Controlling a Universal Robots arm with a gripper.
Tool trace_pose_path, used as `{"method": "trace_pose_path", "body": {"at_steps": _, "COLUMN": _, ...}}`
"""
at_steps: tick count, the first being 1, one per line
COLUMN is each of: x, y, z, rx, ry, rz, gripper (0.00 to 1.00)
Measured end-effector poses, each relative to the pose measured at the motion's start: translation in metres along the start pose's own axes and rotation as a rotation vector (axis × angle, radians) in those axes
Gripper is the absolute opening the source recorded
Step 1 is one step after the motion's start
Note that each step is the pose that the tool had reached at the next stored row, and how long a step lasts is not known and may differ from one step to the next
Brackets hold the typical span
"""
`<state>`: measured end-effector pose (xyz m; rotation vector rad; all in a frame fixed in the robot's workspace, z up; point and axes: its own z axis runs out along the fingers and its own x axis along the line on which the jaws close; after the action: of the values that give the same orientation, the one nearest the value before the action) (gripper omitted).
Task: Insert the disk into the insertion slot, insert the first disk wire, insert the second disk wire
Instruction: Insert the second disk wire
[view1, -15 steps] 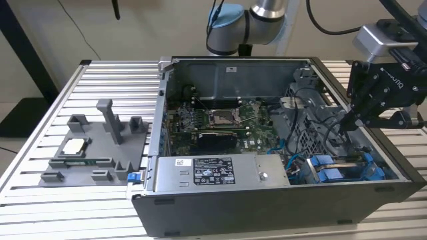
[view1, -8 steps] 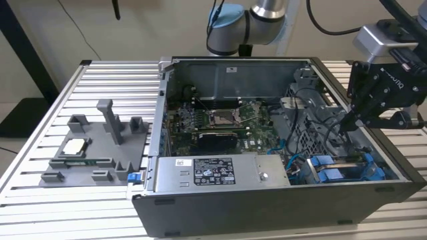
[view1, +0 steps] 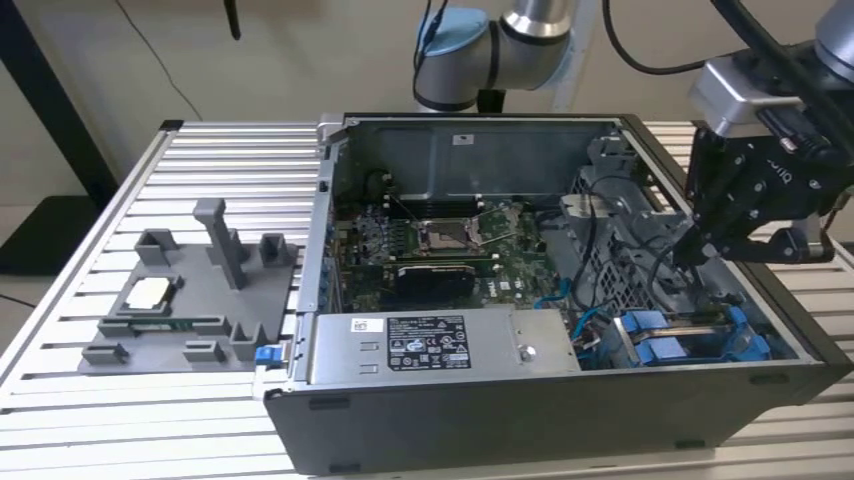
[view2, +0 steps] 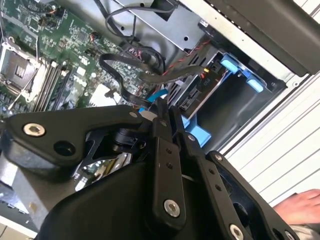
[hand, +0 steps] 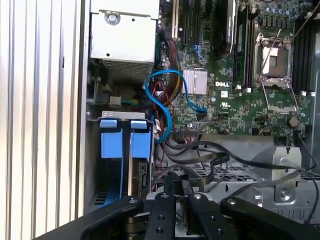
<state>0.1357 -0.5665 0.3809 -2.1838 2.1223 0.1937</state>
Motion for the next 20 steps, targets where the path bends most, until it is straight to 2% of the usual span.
{"method": "trace_pose_path", "body": {"at_steps": 2, "x": 0.0002, "y": 0.0039, "z": 0.0020, "rx": 0.0127, "ry": 0.0007, "rz": -0.002, "gripper": 0.16}}
{"method": "trace_pose_path", "body": {"at_steps": 5, "x": 0.0004, "y": 0.0093, "z": 0.0044, "rx": 0.0369, "ry": 0.0034, "rz": -0.006, "gripper": 0.16}}
{"method": "trace_pose_path", "body": {"at_steps": 7, "x": 0.0004, "y": 0.0115, "z": 0.0052, "rx": 0.0551, "ry": 0.0083, "rz": -0.008, "gripper": 0.16}}
{"method": "trace_pose_path", "body": {"at_steps": 9, "x": 0.0005, "y": 0.0126, "z": 0.0059, "rx": 0.0655, "ry": 0.0155, "rz": -0.010, "gripper": 0.16}}
{"method": "trace_pose_path", "body": {"at_steps": 11, "x": 0.0007, "y": 0.0127, "z": 0.0074, "rx": 0.0659, "ry": 0.0249, "rz": -0.010, "gripper": 0.16}}
{"method": "trace_pose_path", "body": {"at_steps": 14, "x": 0.0009, "y": 0.0127, "z": 0.0087, "rx": 0.0652, "ry": 0.0471, "rz": -0.010, "gripper": 0.16}}
{"method": "trace_pose_path", "body": {"at_steps": 20, "x": 0.0010, "y": 0.0127, "z": 0.0092, "rx": 0.0652, "ry": 0.0503, "rz": -0.010, "gripper": 0.16}}
